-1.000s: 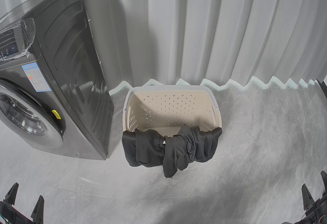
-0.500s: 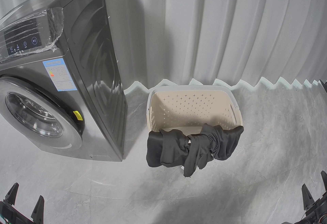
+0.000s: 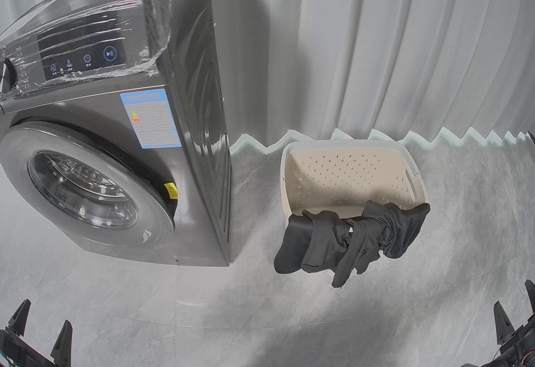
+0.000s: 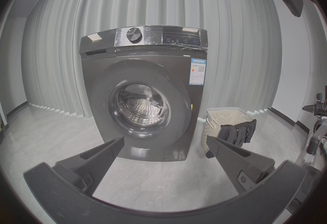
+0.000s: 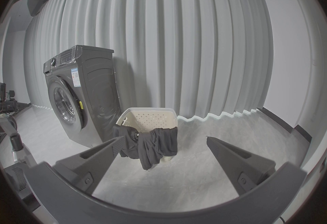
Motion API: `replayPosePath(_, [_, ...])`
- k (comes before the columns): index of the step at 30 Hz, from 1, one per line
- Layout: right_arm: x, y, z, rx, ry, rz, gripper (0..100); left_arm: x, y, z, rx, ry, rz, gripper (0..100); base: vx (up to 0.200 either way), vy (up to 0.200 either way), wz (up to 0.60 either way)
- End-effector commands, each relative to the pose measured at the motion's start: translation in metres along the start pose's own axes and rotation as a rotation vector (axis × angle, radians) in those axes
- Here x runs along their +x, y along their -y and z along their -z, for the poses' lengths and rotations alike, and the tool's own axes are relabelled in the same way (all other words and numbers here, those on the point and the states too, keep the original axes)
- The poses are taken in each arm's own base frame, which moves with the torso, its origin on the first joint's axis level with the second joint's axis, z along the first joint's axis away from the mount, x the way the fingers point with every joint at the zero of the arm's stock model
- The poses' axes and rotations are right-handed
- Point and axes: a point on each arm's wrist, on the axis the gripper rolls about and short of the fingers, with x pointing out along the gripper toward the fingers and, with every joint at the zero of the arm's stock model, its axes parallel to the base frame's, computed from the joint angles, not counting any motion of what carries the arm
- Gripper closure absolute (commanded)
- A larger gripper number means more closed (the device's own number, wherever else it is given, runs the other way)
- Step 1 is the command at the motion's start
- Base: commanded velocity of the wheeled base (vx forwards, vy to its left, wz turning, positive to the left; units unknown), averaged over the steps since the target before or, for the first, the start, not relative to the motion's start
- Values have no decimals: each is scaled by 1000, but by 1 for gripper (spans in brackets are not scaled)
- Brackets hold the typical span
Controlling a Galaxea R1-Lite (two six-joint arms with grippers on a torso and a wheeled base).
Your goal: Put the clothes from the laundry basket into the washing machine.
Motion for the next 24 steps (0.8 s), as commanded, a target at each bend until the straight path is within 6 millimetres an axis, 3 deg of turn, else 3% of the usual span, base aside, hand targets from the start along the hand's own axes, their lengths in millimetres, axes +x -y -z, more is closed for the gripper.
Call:
replayPosePath(1, [0,0,5,-1,1,0,0,0,0,4,0,3,0,0,0,200,0])
replayPosePath(24, [0,0,5,-1,-2,-2,0,0,0,4,0,3,0,0,0,200,0])
